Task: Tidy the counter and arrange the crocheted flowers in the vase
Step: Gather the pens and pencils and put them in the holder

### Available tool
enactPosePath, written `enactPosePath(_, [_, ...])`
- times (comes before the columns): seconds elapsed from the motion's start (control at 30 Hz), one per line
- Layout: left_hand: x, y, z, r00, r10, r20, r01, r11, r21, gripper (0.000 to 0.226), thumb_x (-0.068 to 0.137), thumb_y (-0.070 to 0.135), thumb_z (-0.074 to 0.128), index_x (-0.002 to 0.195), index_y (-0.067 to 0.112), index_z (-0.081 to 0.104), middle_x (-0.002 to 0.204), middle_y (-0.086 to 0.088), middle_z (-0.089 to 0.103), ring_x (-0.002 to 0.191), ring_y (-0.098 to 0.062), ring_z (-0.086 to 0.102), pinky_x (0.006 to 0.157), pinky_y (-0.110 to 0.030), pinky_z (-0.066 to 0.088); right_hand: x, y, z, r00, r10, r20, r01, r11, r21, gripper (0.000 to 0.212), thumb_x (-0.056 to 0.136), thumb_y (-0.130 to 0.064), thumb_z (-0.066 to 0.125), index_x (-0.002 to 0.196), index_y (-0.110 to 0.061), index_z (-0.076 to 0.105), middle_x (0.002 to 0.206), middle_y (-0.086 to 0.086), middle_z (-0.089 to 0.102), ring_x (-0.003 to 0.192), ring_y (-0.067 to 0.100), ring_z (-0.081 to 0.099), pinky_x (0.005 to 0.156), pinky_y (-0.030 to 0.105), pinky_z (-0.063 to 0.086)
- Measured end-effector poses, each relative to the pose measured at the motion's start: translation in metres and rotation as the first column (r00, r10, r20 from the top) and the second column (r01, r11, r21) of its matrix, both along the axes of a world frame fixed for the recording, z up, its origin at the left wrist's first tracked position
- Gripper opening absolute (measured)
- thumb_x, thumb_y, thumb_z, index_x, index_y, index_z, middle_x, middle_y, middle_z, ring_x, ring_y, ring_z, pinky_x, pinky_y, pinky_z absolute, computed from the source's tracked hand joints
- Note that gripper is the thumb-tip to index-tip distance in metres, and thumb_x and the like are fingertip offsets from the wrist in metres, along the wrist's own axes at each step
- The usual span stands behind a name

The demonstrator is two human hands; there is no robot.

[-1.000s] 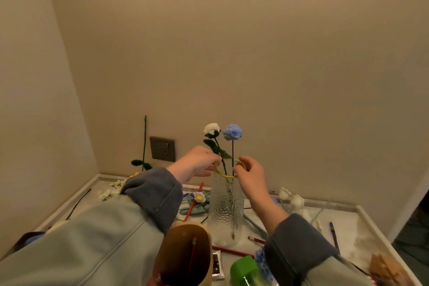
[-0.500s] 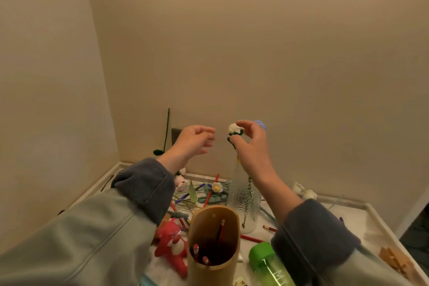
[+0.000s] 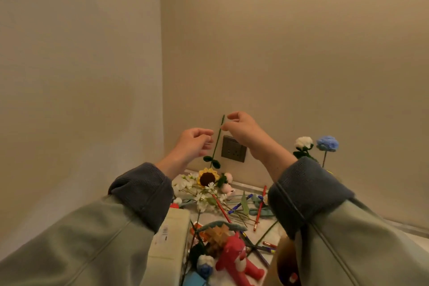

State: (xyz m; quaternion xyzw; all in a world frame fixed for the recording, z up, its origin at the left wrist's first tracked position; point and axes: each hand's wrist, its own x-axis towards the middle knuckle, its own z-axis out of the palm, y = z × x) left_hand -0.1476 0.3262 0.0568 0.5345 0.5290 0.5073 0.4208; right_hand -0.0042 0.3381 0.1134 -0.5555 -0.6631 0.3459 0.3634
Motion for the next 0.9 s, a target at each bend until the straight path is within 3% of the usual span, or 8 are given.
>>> enactPosePath(0.2, [-0.033, 0.015, -0.026, 0.998, -0.017, 0.055, 0.022, 0.995, -0.094, 0.02, 0.098, 0.017, 0.047, 0.114, 0.018, 0.058, 0.104, -0.002, 0.065, 0.096, -0.017, 0.063, 0.081, -0.03, 0.054, -0.045, 0.029, -0.027, 0.998, -0.057, -0.019, 0.055, 0.995, -0.089, 0.054, 0.092, -0.018, 0.059, 0.142, -0.011, 0.04, 0.142, 0.01, 0.046, 0.127, 0.025, 0.045, 0.088, 0.03, 0.038])
enactPosePath(0.33, [-0.048, 0.026, -0.057, 0.998, -0.028, 0.062, 0.04, 0.98, -0.195, 0.021, 0.1, 0.017, 0.043, 0.115, 0.018, 0.057, 0.104, -0.003, 0.065, 0.093, -0.018, 0.063, 0.068, -0.025, 0.053, -0.061, 0.041, -0.067, 0.994, -0.1, -0.042, 0.091, 0.981, -0.172, 0.052, 0.093, -0.017, 0.059, 0.141, -0.012, 0.04, 0.138, 0.009, 0.048, 0.113, 0.019, 0.047, 0.084, 0.029, 0.039])
enactPosePath(0.5, [-0.054, 0.034, -0.101, 0.996, -0.046, 0.074, 0.068, 0.942, -0.328, 0.022, 0.097, 0.017, 0.049, 0.117, 0.018, 0.056, 0.106, -0.004, 0.065, 0.096, -0.019, 0.064, 0.076, -0.03, 0.055, -0.067, 0.048, -0.133, 0.98, -0.201, -0.012, 0.192, 0.948, -0.254, 0.044, 0.092, -0.016, 0.056, 0.135, -0.013, 0.048, 0.129, 0.007, 0.054, 0.115, 0.022, 0.051, 0.091, 0.033, 0.044])
enactPosePath(0.6, [-0.049, 0.038, -0.12, 0.996, -0.057, 0.075, 0.08, 0.928, -0.363, 0.024, 0.093, 0.013, 0.055, 0.116, 0.017, 0.058, 0.105, -0.008, 0.066, 0.094, -0.02, 0.065, 0.08, -0.034, 0.055, -0.059, 0.045, -0.173, 0.966, -0.259, 0.025, 0.255, 0.924, -0.286, 0.035, 0.091, -0.014, 0.055, 0.126, -0.014, 0.052, 0.118, 0.006, 0.056, 0.1, 0.019, 0.054, 0.082, 0.031, 0.045])
enactPosePath(0.77, [-0.036, 0.041, -0.141, 0.989, -0.109, 0.096, 0.137, 0.919, -0.37, 0.025, 0.095, 0.009, 0.051, 0.119, 0.015, 0.054, 0.105, -0.009, 0.065, 0.088, -0.018, 0.063, 0.073, -0.027, 0.054, -0.043, 0.033, -0.222, 0.929, -0.286, 0.235, 0.341, 0.909, -0.241, 0.026, 0.09, -0.016, 0.054, 0.116, -0.018, 0.053, 0.105, 0.0, 0.058, 0.087, 0.012, 0.056, 0.075, 0.03, 0.051])
enactPosePath(0.9, [-0.028, 0.046, -0.158, 0.983, -0.184, 0.03, 0.182, 0.912, -0.367, 0.023, 0.095, 0.012, 0.053, 0.117, 0.015, 0.056, 0.107, -0.005, 0.065, 0.098, -0.021, 0.065, 0.084, -0.035, 0.055, -0.034, 0.03, -0.24, 0.828, -0.263, 0.496, 0.384, 0.909, -0.16, 0.028, 0.087, -0.02, 0.059, 0.113, -0.021, 0.05, 0.106, 0.001, 0.06, 0.093, 0.016, 0.059, 0.074, 0.031, 0.051])
